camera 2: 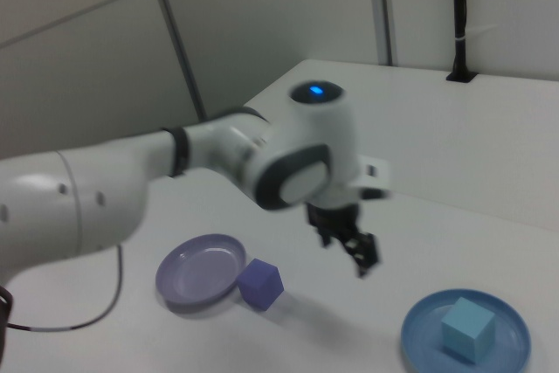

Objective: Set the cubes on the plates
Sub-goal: 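Move the gripper over the purple cube and lower onto it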

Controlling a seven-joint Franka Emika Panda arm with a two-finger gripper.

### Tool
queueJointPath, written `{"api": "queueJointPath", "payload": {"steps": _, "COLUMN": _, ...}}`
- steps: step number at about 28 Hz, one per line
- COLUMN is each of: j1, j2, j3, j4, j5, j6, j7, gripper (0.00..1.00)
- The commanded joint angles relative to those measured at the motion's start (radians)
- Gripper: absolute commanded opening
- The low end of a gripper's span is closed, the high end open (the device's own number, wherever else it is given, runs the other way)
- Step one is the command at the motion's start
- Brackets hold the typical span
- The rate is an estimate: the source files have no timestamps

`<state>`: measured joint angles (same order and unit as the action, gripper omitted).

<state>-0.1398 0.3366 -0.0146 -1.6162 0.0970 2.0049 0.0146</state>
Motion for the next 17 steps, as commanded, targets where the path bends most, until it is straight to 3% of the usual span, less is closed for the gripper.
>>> {"api": "queueJointPath", "payload": {"steps": 1, "j1": 0.109, "j2": -0.054, "j3": -0.015, "j4": -0.062, "j5": 0.015, "j6": -0.104, "j7": 0.06, "gripper": 1.0}}
{"api": "queueJointPath", "payload": {"steps": 3, "j1": 0.141, "j2": -0.054, "j3": -0.015, "j4": -0.074, "j5": 0.01, "j6": -0.106, "j7": 0.085, "gripper": 1.0}}
{"api": "queueJointPath", "payload": {"steps": 7, "j1": 0.241, "j2": -0.045, "j3": -0.016, "j4": -0.146, "j5": -0.043, "j6": -0.065, "j7": 0.157, "gripper": 1.0}}
{"api": "queueJointPath", "payload": {"steps": 10, "j1": 0.282, "j2": -0.047, "j3": -0.016, "j4": -0.235, "j5": -0.077, "j6": 0.04, "j7": 0.197, "gripper": 1.0}}
{"api": "queueJointPath", "payload": {"steps": 17, "j1": 0.315, "j2": -0.036, "j3": -0.016, "j4": -0.28, "j5": -0.103, "j6": 0.101, "j7": 0.199, "gripper": 1.0}}
